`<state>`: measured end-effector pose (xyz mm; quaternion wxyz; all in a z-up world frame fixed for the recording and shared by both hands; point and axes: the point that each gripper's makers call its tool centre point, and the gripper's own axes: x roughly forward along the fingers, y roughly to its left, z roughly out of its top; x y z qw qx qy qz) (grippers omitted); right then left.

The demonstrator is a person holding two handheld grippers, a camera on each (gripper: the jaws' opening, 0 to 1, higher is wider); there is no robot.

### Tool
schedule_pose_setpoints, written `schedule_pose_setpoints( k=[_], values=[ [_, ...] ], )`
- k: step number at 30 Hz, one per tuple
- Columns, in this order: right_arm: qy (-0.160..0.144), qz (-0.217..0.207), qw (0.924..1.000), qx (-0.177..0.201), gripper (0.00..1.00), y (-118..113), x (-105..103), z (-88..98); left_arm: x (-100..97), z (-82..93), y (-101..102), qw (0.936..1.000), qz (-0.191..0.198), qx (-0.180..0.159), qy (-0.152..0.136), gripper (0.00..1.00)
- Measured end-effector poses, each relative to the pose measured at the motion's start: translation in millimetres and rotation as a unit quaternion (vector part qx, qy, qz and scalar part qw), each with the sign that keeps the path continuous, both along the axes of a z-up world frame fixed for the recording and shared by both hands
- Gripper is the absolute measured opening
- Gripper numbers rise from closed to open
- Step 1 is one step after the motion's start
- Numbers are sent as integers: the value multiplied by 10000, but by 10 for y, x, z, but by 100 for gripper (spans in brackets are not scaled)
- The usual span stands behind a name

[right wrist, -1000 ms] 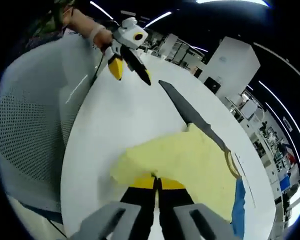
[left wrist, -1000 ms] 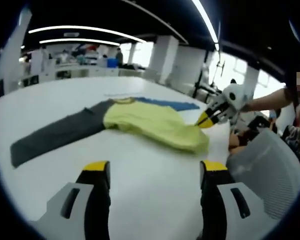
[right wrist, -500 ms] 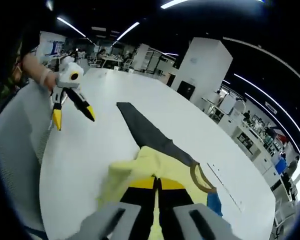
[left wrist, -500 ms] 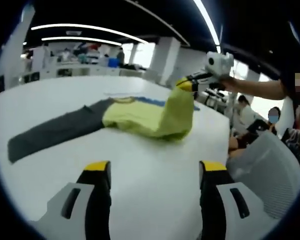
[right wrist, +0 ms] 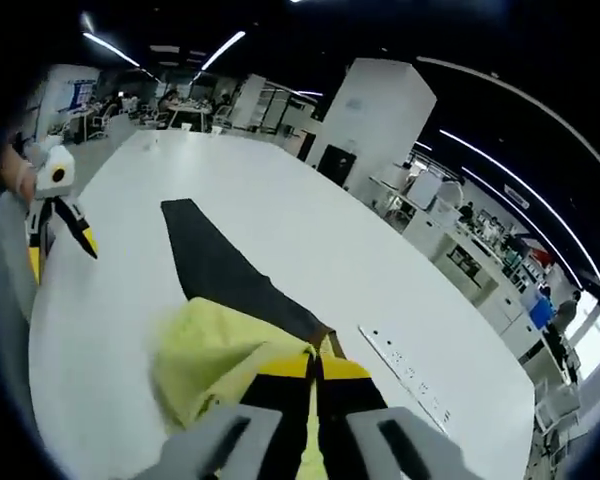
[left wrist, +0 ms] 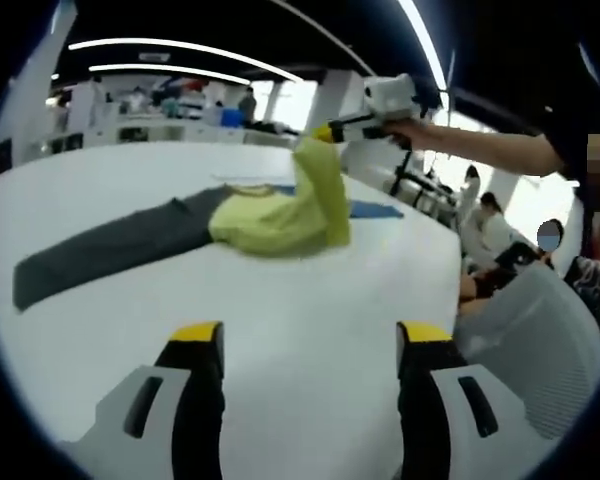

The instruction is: Fold the garment on the visible template until the final outline fits inside the template.

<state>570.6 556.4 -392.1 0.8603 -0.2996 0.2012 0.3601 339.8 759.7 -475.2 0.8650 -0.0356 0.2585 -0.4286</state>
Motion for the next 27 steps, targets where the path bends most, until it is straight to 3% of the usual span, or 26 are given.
schedule_pose_setpoints(
  k=[5,14,27],
  values=[
    [136,-117,9995,-259,0,-115,183,-194,-5,-31,5,10000,0,28,52,66],
    [506,-505,9969,-314,0,-280,437,-492,18,-46,-14,9999,11,48,109,65],
    [691,-616,9945,-491,0,-364,546,-740,46,-39,-60,9999,72,36,148,65]
  ],
)
